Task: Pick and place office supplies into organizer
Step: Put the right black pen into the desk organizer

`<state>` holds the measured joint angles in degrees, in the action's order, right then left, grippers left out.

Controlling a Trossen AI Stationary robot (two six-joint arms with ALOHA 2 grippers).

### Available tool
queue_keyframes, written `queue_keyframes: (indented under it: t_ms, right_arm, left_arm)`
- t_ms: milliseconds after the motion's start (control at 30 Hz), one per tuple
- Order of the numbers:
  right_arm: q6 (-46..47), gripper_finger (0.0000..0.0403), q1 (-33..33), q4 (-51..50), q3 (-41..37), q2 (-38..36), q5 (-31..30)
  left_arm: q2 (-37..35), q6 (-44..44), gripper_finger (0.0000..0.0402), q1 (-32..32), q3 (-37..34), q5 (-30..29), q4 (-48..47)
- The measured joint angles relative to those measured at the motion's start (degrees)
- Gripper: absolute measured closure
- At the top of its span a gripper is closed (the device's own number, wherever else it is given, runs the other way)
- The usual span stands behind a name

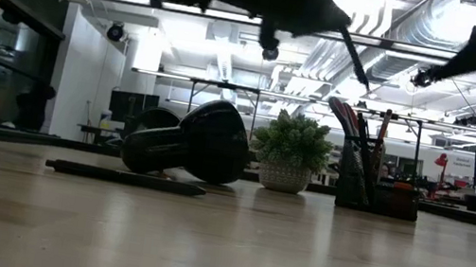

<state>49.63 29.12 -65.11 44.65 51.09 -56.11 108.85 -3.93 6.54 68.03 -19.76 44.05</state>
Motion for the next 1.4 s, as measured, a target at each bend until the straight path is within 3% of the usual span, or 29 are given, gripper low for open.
queue_keyframes:
  t_ms: [200,500,600,1167,1400]
  right_arm:
    - [4.3,0.0402,0.0,1.3,-7.2,-3.2,3.8]
    - [1.5,0.0403,0.0,9.3,-11.5,-5.0,4.3]
    - [1.0,0.0403,0.0,9.5,-12.3,-5.1,4.3]
    - [-0.8,0.0403,0.0,10.7,-12.3,-5.0,4.4]
    - [-0.8,0.0403,0.0,10.7,-12.3,-5.0,4.7]
  left_arm:
    - [7.8,5.1,0.0379,0.2,12.5,-1.4,-9.9]
    - [13.1,10.7,0.0387,0.4,19.4,-6.0,-14.6]
    - [13.4,11.2,0.0386,0.9,20.0,-7.1,-17.0]
    - [13.4,0.7,0.0384,5.4,20.2,4.0,-23.5]
    - [13.4,0.7,0.0341,5.0,20.2,4.2,-23.1]
